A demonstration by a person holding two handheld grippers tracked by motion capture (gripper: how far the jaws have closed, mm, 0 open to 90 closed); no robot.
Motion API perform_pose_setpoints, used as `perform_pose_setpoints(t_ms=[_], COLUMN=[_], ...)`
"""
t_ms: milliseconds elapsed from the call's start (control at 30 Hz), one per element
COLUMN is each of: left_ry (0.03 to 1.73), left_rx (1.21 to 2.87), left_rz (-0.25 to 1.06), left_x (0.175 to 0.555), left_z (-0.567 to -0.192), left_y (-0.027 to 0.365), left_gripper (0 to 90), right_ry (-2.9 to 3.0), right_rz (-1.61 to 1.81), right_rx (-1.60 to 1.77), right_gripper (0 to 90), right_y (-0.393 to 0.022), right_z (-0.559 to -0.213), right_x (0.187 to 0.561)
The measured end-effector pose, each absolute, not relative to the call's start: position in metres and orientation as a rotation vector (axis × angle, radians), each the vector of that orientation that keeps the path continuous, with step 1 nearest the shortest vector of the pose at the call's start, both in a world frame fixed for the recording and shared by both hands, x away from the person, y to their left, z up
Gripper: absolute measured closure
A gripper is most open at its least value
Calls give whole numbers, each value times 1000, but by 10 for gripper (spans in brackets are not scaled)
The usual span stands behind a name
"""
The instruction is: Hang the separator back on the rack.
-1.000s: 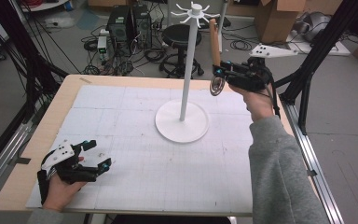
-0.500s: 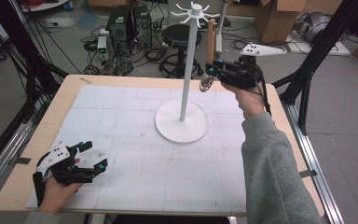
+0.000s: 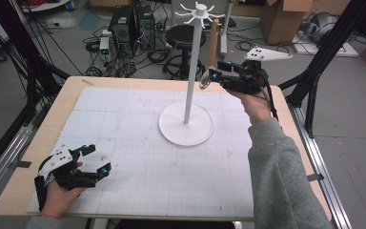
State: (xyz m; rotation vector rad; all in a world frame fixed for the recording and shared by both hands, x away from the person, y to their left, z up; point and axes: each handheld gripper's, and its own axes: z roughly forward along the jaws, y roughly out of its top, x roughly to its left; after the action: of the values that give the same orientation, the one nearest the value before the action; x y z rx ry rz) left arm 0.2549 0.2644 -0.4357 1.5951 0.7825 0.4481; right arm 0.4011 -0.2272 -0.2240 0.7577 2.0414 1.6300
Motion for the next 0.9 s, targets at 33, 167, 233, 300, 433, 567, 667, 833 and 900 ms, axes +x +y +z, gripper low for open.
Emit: perform_pose_setpoints(t_ms=[33,167,233,300,433,567,667,833,900], left_ry=[782,780,782,783,775,773,778,780,777], left_rx=[1594,1586,1579,1584,1595,1598,1590,1588,1592], left_rz=[448,449,448,449,440,437,435,434,435], left_x=[255,255,255,256,257,259,260,261,260], left_z=[-436,-435,-434,-434,-435,-435,-435,-435,-435], left_y=[264,264,265,264,260,258,258,258,258], left_gripper=[28,28,28,28,28,28,28,28,28], right_ry=[2043,2061,2067,2075,2127,2146,2150,2163,2160], right_rz=[1630,1626,1629,1622,1612,1609,1612,1603,1601], right_rx=[751,724,695,687,678,671,650,638,646], right_gripper=[434,361,329,244,108,13,4,4,4], right_y=[-227,-229,-230,-230,-231,-233,-236,-244,-248], right_z=[-225,-227,-229,-231,-240,-247,-252,-260,-263], right_x=[401,397,394,391,387,382,377,370,370])
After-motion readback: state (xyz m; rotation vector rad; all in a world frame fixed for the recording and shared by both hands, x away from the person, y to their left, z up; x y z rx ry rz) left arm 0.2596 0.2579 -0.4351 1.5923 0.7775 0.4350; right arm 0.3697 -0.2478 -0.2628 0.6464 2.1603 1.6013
